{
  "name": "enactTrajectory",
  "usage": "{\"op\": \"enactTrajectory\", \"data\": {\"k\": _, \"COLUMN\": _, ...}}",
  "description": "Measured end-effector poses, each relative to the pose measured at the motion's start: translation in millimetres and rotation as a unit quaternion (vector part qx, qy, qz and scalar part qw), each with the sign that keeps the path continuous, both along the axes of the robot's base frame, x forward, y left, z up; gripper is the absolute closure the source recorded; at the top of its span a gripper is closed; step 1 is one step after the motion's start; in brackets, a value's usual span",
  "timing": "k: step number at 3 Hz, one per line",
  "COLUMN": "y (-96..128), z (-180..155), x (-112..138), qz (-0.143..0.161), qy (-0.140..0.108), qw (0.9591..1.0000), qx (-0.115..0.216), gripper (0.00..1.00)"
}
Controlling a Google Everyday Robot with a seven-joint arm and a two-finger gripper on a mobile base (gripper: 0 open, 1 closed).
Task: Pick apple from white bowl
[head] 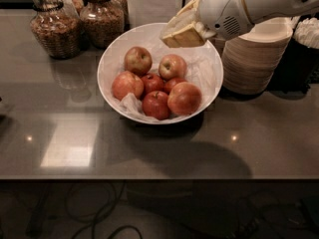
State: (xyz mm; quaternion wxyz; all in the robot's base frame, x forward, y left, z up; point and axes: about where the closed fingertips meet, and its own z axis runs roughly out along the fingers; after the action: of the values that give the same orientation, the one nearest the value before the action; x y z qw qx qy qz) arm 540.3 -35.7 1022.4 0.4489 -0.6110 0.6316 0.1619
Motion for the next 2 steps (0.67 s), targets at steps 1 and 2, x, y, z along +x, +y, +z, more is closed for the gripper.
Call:
{"op": "enactTrajectory", "data": {"k": 1, "y": 0.0, "z": -0.1, "x": 0.0, "qz": 0.0, "qy": 0.0, "qw": 1.0, "qx": 0.0, "gripper": 0.57}}
{"op": "enactTrajectory", "data": {"k": 2, "y": 3.4, "z": -11.9, "x": 6.2, "qz": -0.008, "qy": 0.009, "qw": 0.9998, "qx": 0.015, "gripper": 0.34}}
